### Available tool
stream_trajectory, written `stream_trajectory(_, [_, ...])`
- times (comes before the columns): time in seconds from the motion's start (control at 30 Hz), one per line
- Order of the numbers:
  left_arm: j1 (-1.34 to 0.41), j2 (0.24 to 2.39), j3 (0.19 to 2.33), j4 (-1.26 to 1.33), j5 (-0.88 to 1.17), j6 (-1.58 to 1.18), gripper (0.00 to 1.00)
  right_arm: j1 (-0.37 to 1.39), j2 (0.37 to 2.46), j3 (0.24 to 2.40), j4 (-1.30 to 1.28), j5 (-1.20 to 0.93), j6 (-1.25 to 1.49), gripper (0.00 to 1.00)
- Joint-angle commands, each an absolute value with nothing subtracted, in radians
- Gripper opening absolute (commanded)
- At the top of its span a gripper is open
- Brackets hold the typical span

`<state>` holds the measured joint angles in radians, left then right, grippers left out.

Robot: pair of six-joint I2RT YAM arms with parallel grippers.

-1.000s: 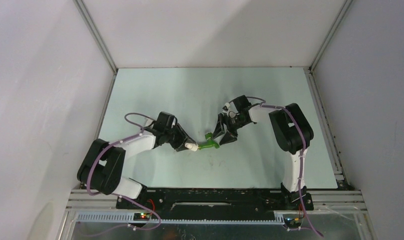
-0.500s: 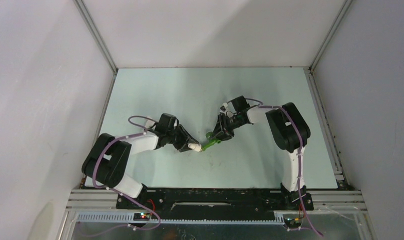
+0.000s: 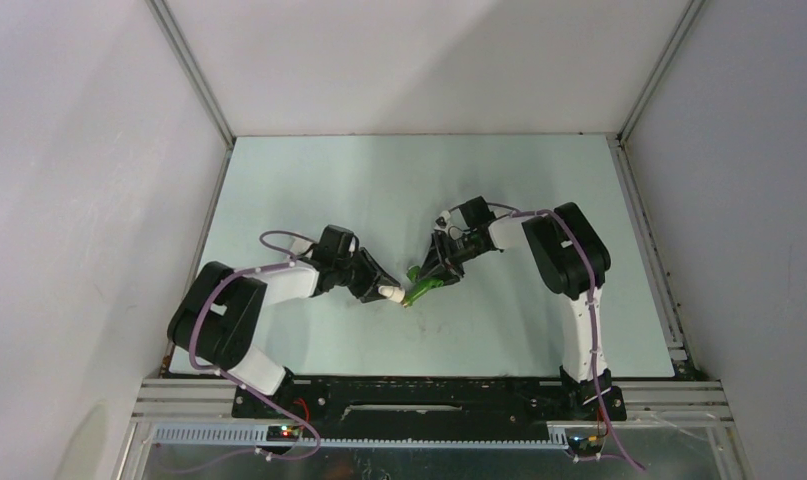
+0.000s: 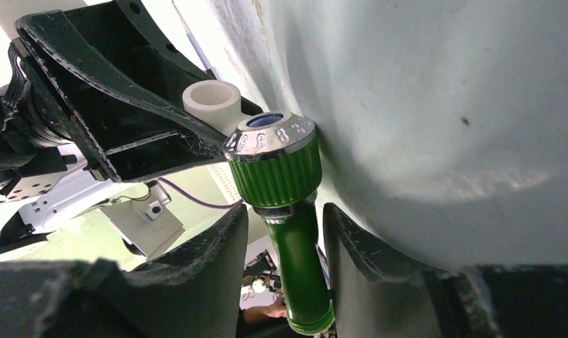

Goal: Install the water faucets
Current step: Pick up the water faucet from the center of the board.

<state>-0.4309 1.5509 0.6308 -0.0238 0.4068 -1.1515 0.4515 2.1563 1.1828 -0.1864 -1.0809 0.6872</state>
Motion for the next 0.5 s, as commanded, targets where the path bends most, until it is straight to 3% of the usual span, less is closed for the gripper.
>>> stream_trajectory(0.0, [-0.438,1.586,0.642,-0.050,0.379,-1.129,0.00,0.470,2.201,1.199,-0.210,-1.090,0.702,0.47])
stream_trajectory(0.13, [-0.439,1.597,0.647,-0.041,0.386,-1.132,0.00,0.479,2.206,1.204,-0.205,-1.103,0.703,0.46])
stream_trajectory(0.47, [-0.439,1.619,0.687,-0.052,0.383,-1.125,0.00,0.492,2.194,1.205,-0.255,-1.126,0.669,0.28])
